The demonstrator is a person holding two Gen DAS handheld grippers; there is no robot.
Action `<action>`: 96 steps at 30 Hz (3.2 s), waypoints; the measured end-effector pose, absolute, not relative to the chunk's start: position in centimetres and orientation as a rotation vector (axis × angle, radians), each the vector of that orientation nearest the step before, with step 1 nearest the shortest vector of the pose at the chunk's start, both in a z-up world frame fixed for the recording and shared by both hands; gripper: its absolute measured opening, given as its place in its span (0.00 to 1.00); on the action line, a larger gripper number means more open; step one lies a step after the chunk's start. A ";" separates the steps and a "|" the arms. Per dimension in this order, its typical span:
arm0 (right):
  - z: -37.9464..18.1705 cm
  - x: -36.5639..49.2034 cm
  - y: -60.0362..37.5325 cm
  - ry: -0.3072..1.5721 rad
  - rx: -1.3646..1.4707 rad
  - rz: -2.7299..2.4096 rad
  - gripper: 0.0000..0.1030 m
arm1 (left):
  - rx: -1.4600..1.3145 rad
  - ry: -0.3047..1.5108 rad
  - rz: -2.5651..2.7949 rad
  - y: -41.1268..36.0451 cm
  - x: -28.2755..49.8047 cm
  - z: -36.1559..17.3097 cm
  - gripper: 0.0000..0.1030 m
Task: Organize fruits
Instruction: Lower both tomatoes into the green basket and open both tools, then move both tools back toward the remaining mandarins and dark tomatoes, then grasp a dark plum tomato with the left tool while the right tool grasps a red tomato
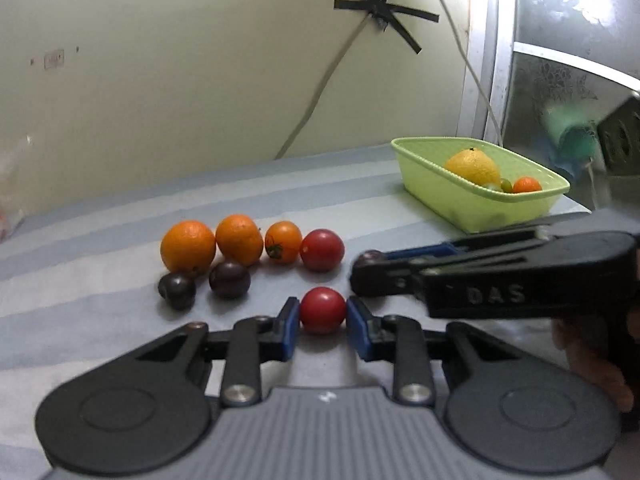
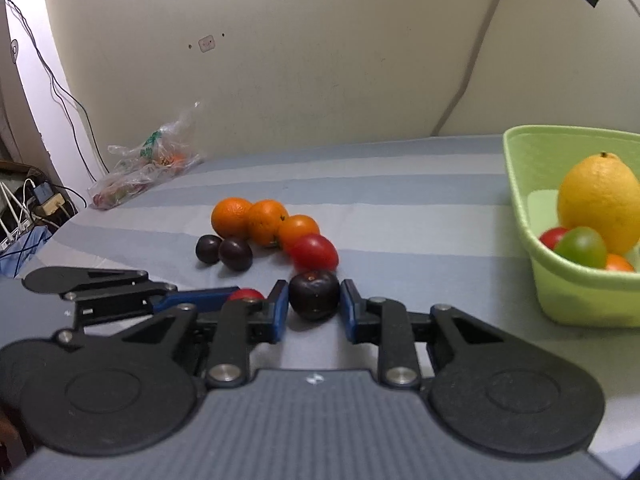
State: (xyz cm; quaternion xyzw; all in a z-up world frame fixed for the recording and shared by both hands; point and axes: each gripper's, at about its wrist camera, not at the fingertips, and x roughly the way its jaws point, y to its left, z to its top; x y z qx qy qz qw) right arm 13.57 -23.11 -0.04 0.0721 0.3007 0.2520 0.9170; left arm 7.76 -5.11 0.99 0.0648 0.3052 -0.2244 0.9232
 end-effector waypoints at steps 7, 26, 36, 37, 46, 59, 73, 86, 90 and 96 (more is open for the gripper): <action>1.2 9.2 -28.3 0.429 0.166 0.395 0.29 | 0.025 0.622 -0.622 -8.8 8.1 2.2 0.25; 1.0 15.2 -37.4 0.356 0.105 0.075 0.36 | -0.056 0.638 -0.628 -19.9 19.6 3.5 0.46; 1.5 13.0 -37.7 0.276 0.141 0.076 0.51 | -0.037 0.582 -0.601 -17.9 16.2 4.2 0.49; 1.5 12.7 -37.5 0.279 0.144 0.082 0.51 | -0.035 0.572 -0.605 -17.1 15.3 4.3 0.49; 2.0 8.0 -32.8 0.271 0.116 0.267 0.51 | 0.094 0.559 -0.528 -8.1 6.6 2.1 0.49; -0.1 9.0 -19.4 0.573 -0.154 0.539 0.51 | -0.039 0.671 -0.244 4.0 6.4 1.0 0.48; 0.8 11.5 -18.6 0.517 -0.087 0.457 0.51 | -0.168 0.662 -0.278 5.7 7.0 0.8 0.48; 0.1 16.0 -18.2 0.594 -0.109 0.464 0.31 | -0.162 0.665 -0.281 5.5 7.3 0.8 0.51; 0.0 13.1 -19.8 0.603 -0.036 0.484 0.31 | -0.143 0.671 -0.282 4.9 8.0 0.9 0.51; 0.0 7.7 -21.6 0.569 0.015 0.480 0.30 | -0.061 0.676 -0.246 3.3 8.1 0.9 0.52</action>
